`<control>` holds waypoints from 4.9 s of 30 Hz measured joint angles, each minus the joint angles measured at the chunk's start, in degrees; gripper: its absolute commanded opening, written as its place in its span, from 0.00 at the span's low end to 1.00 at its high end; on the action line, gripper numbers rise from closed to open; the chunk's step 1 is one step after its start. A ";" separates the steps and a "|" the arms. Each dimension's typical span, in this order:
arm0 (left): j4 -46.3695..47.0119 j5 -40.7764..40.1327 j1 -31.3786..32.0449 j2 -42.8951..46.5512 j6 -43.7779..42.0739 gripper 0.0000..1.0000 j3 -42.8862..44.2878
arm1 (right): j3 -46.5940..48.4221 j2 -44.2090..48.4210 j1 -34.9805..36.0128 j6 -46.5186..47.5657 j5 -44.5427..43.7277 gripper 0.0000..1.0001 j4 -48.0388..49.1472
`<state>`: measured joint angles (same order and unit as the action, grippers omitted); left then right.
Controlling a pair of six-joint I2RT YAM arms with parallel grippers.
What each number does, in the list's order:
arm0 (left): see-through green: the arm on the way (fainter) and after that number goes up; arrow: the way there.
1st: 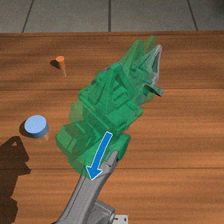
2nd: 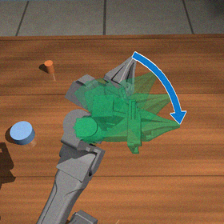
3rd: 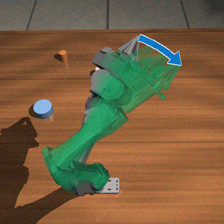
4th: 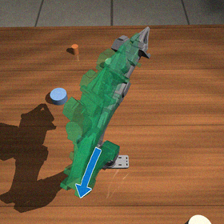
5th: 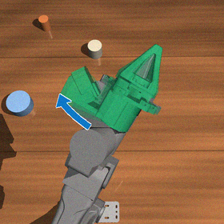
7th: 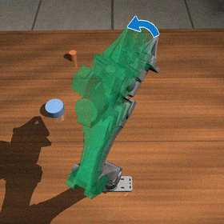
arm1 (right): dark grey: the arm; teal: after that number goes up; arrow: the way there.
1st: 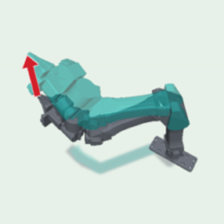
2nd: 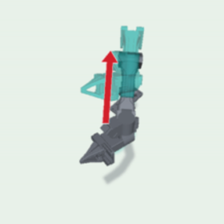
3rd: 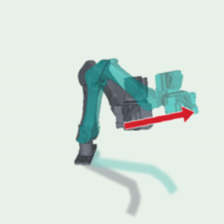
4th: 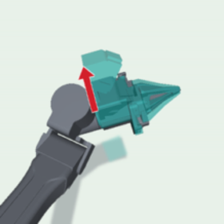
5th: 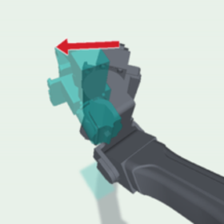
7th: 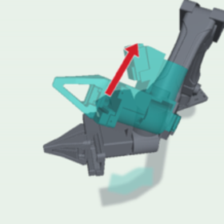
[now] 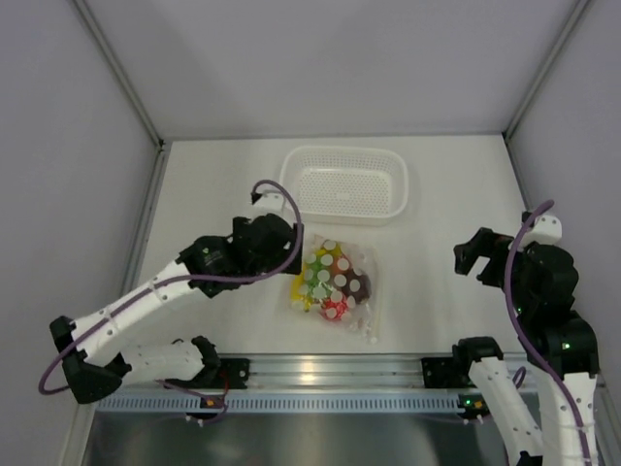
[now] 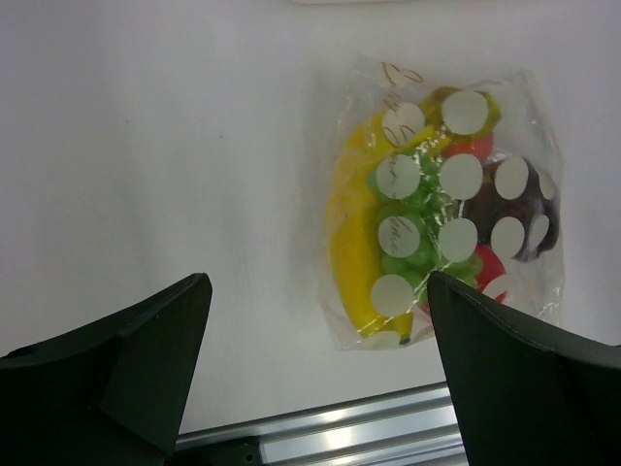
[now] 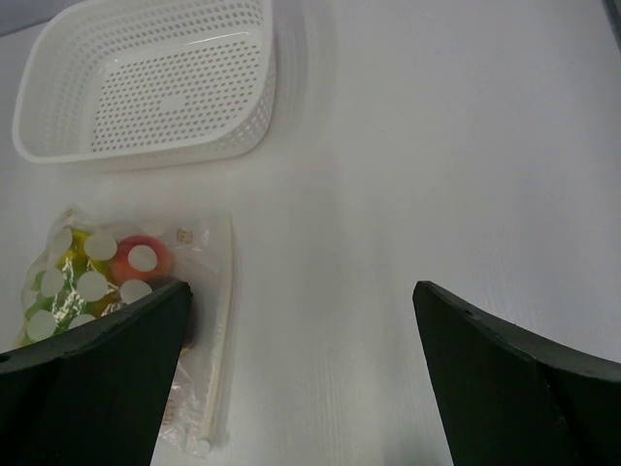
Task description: Open the zip-top bag and remove the fake food
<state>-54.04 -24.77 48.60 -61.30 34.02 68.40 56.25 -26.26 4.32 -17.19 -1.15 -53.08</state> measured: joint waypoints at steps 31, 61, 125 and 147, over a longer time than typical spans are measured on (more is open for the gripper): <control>1.16 -16.41 39.52 -59.08 11.78 0.95 24.70 | 3.50 2.10 1.53 -0.63 -15.45 0.99 -2.78; -1.79 -24.11 34.82 -65.79 20.72 0.00 24.44 | 3.50 3.04 1.95 -0.46 -13.53 0.99 -2.71; 28.87 -28.30 20.81 -8.46 44.78 0.99 -1.55 | -18.01 -29.05 57.09 15.74 -14.95 0.00 58.60; 51.67 68.76 -11.80 2.23 -33.09 0.95 -10.64 | -13.05 -18.05 57.07 22.77 5.05 0.00 33.07</control>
<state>-2.37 43.99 36.80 -59.07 0.93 57.76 43.20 -44.31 61.39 5.58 3.90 -20.01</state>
